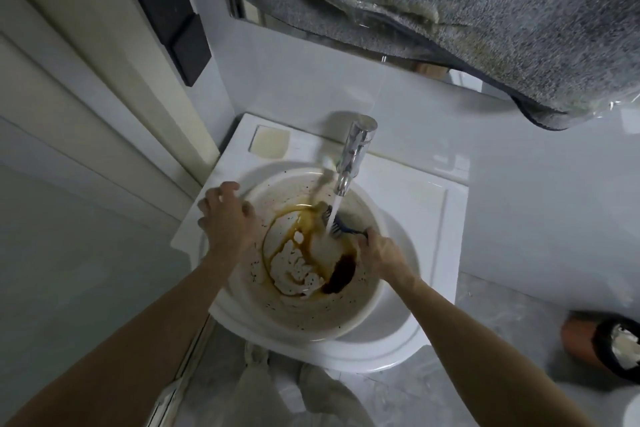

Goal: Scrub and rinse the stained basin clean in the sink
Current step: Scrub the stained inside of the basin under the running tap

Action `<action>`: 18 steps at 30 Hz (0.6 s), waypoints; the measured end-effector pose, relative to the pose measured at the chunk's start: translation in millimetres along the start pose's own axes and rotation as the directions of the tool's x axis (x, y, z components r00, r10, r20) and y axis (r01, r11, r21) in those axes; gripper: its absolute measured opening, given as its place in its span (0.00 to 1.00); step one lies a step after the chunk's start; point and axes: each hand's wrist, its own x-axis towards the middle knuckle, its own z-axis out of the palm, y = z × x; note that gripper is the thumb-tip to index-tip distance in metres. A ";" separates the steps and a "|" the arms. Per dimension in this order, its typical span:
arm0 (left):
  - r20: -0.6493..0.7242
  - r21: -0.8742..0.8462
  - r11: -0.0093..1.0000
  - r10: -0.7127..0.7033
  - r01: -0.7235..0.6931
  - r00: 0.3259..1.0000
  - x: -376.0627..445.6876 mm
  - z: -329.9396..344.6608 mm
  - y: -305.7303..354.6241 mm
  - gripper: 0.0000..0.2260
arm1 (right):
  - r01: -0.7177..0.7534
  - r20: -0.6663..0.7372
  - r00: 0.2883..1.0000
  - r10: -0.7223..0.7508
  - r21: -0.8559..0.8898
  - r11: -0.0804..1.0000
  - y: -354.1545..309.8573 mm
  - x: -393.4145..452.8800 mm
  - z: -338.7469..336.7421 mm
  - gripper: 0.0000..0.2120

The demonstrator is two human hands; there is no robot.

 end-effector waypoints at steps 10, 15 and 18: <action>0.206 -0.250 0.968 0.029 0.024 0.978 -24.2 23.5 -58.8 0.13 | 0.325 0.079 0.946 -0.315 -0.275 0.905 17.7 -25.0 25.0 0.19; 0.159 -0.260 0.966 0.032 0.011 0.987 -17.6 20.5 -52.9 0.15 | 0.265 0.048 0.964 -0.261 -0.238 0.934 22.3 -24.9 23.0 0.16; 0.124 -0.227 0.974 0.017 0.012 0.992 -6.7 14.2 -57.7 0.16 | 0.379 0.183 0.921 -0.344 -0.220 0.899 21.2 -38.7 27.5 0.17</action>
